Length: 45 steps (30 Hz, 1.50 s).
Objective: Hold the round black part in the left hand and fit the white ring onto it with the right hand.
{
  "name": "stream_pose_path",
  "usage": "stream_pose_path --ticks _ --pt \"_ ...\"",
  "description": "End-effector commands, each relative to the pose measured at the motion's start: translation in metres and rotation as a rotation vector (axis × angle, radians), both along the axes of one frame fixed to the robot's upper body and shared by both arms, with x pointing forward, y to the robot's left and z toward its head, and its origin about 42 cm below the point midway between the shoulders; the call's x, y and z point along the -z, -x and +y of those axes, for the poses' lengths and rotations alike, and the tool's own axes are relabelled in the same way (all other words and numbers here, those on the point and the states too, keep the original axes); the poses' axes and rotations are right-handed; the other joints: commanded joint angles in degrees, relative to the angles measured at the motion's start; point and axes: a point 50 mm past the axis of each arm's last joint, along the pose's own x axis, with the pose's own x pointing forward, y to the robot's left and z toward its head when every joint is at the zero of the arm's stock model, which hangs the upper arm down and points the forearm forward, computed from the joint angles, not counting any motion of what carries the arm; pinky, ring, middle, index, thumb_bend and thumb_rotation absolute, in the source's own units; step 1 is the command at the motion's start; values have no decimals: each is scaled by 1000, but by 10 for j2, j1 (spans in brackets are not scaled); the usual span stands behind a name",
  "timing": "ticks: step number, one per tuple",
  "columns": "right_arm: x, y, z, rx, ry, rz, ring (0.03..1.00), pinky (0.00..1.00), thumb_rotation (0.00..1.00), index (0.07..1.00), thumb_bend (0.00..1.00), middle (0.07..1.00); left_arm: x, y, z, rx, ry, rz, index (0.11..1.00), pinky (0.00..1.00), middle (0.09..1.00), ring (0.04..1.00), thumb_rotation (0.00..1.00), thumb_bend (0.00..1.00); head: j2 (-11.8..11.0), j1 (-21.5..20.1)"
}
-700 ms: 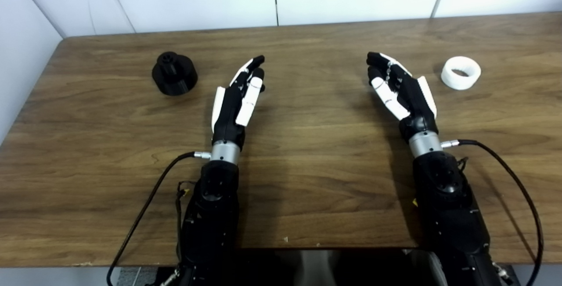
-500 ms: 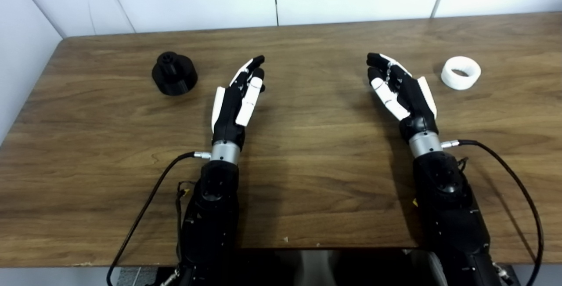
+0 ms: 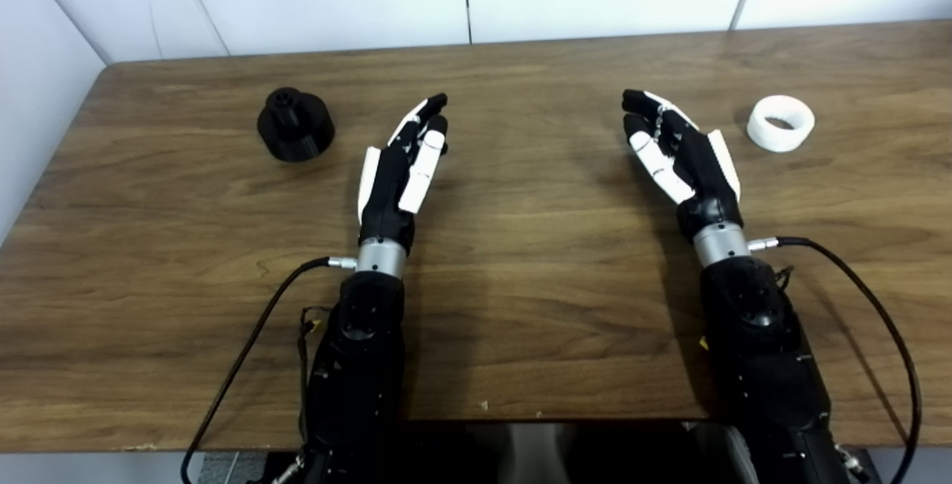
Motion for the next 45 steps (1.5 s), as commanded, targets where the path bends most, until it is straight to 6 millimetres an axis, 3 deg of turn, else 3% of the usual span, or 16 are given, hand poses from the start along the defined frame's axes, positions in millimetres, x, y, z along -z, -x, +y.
stream_pose_path --ticks 1,7,8,10,13,21,24,32,35,45 --pt "-22 -7 4 -19 -8 -93 831 781 601 801 454 827 -25 -9 -2 -1 9 -102 848 806 920 878 819 589 0 1" --pt "-22 -8 4 -20 -7 -87 827 774 599 800 457 826 -31 -9 8 -26 -16 -100 844 801 908 871 701 512 0 3" --pt "-22 -8 4 -19 -7 -86 827 772 602 800 463 826 -32 -9 11 -33 -47 -105 846 804 905 877 653 509 0 3" --pt "-22 -8 4 -22 -9 -85 827 773 601 802 460 829 -34 -11 21 -50 -208 -135 845 837 905 894 677 507 -1 2" --pt "-22 -8 3 -26 -14 -87 832 780 589 806 448 831 -38 -12 34 -82 -385 -143 844 878 917 916 646 570 0 5" --pt "-21 -8 1 -22 -5 -87 839 800 583 797 458 824 -45 -15 48 -160 -561 -152 862 825 943 918 523 679 1 4" --pt "-22 -8 1 -22 -3 -82 840 798 586 801 459 829 -46 -18 53 -181 -656 -161 870 800 946 913 552 716 1 6" --pt "-22 -9 -3 -23 -7 -89 833 783 573 798 455 827 -58 -24 77 -263 -801 -168 927 984 998 999 635 818 0 9" --pt "-22 -10 -5 -20 2 -94 826 773 576 793 460 823 -61 -27 90 -304 -842 -154 934 997 1000 1000 641 849 -1 14" --pt "-20 -9 -5 -23 -6 -87 832 788 577 794 449 825 -65 -33 104 -367 -938 -119 1000 1000 1000 1000 639 945 0 12"
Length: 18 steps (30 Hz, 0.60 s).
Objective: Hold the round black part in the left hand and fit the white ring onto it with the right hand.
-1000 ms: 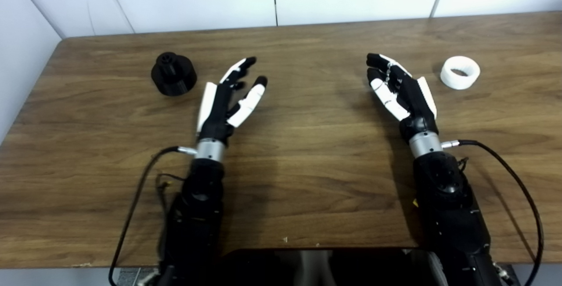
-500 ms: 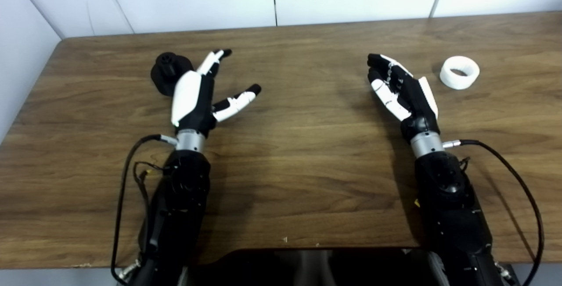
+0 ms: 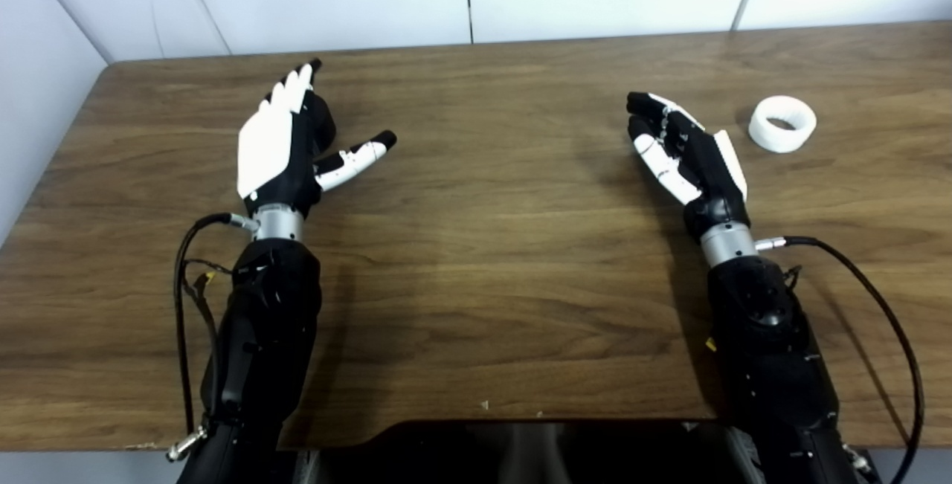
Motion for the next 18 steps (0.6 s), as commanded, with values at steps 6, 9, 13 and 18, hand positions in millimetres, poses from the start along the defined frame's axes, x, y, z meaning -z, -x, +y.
stream_pose_path --ticks 6,9,13,18 --pt "-22 -8 0 -24 -4 -92 832 784 592 803 434 833 -31 -17 25 -53 -92 -77 1000 1000 1000 1000 650 967 0 2" --pt "-22 -8 -1 -25 -3 -94 831 778 589 802 430 831 -34 -18 32 -67 -96 -80 1000 1000 1000 1000 626 967 0 3" --pt "-21 -9 0 -28 -12 -96 834 781 572 795 425 829 -34 -21 39 -92 -118 -88 1000 1000 1000 1000 597 965 0 3" --pt "-21 -9 -1 -24 -1 -96 830 776 580 795 425 825 -33 -26 50 -124 -139 -75 1000 1000 1000 1000 593 981 -1 2"
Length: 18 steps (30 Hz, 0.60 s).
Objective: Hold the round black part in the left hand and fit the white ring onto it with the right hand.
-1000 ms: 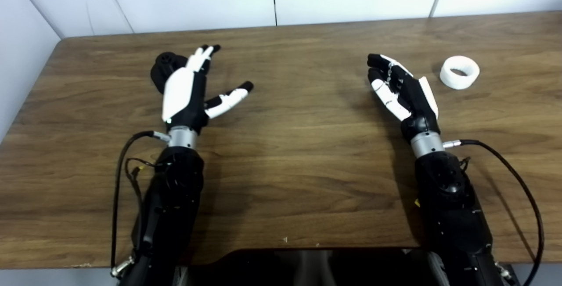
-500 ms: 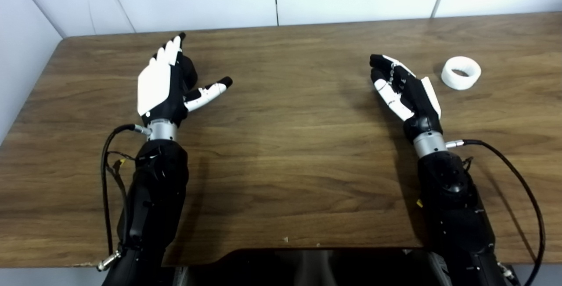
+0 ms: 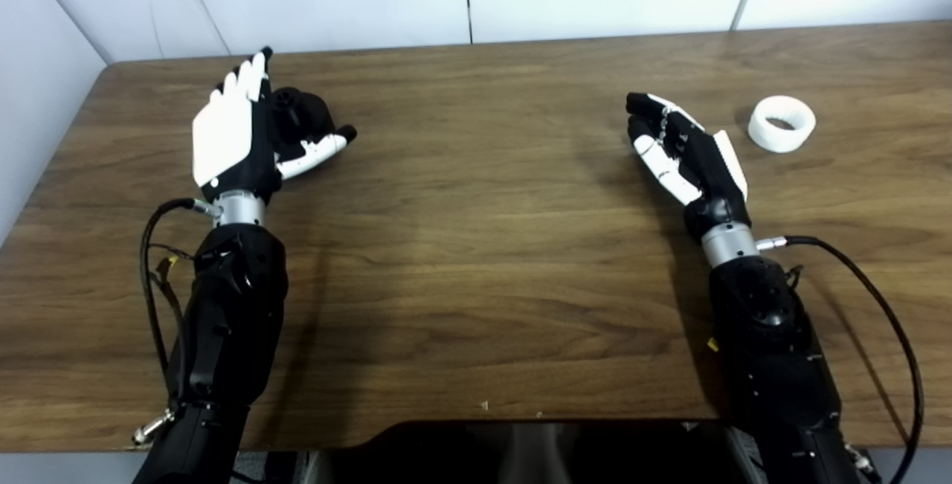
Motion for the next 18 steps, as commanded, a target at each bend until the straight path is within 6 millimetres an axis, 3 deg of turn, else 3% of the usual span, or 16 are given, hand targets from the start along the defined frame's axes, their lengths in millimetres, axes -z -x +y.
stream_pose_path --ticks 1,6,12,18 --pt "-21 -9 1 -13 -5 -96 832 779 580 795 426 827 -31 -14 11 -35 -55 -105 1000 1000 1000 1000 596 983 0 1" --pt "-22 -8 0 0 16 -94 825 784 605 789 445 821 -31 -17 21 -51 -72 -90 1000 1000 1000 1000 583 976 1 1" --pt "-21 -8 -1 7 37 -95 830 802 627 784 441 823 -29 -24 35 -90 -140 -32 1000 1000 1000 1000 645 1000 1 0" --pt "-21 -8 -2 6 26 -94 827 790 607 775 438 817 -27 -29 45 -120 -162 1 996 1000 1000 1000 608 1000 1 1"
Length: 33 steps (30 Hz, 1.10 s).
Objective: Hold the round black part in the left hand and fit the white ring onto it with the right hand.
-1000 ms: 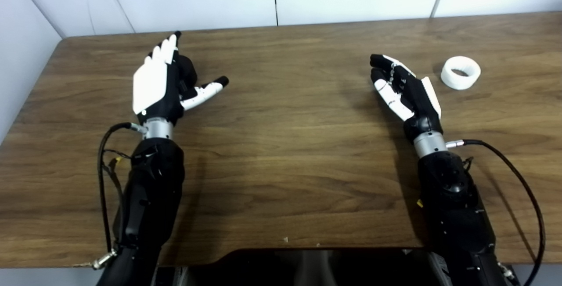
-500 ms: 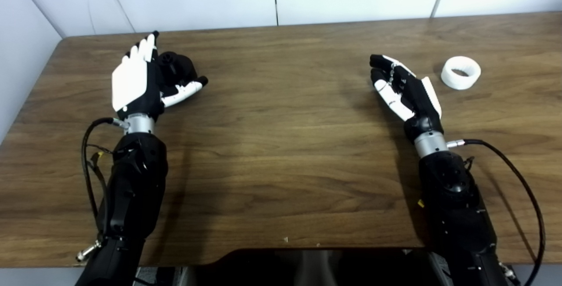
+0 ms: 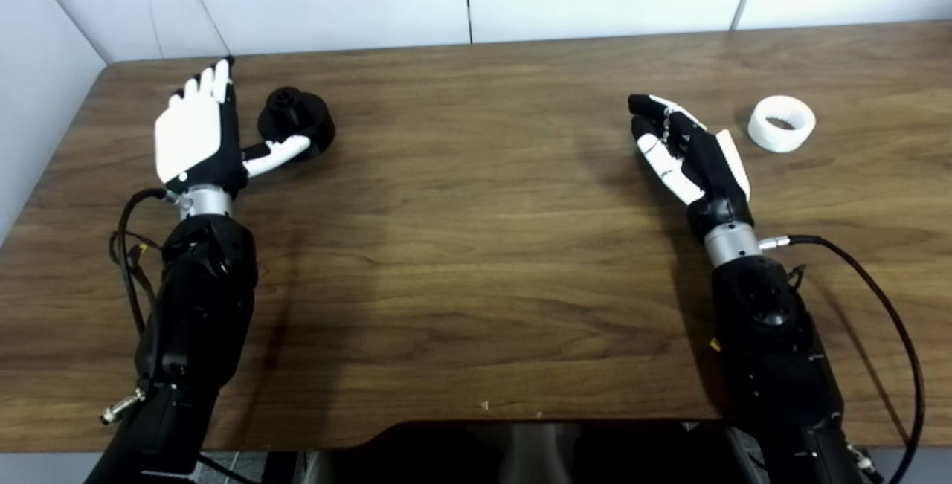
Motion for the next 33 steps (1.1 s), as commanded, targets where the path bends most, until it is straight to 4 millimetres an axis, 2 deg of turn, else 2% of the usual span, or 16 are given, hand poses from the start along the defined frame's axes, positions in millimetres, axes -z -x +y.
stream_pose_path --ticks 1,12,33 --pt "-21 -7 1 -8 -9 -89 827 790 606 773 438 816 -31 -15 7 -4 -53 -90 994 1000 1000 1000 601 1000 0 0" --pt "-24 -8 -2 10 21 -85 816 786 647 771 484 814 -25 -22 16 1 -48 -29 943 1000 1000 1000 610 1000 -2 -7" --pt "-27 -9 -3 -2 5 -88 809 765 641 774 482 815 -12 -31 17 65 25 20 849 1000 1000 1000 552 1000 -2 -11"
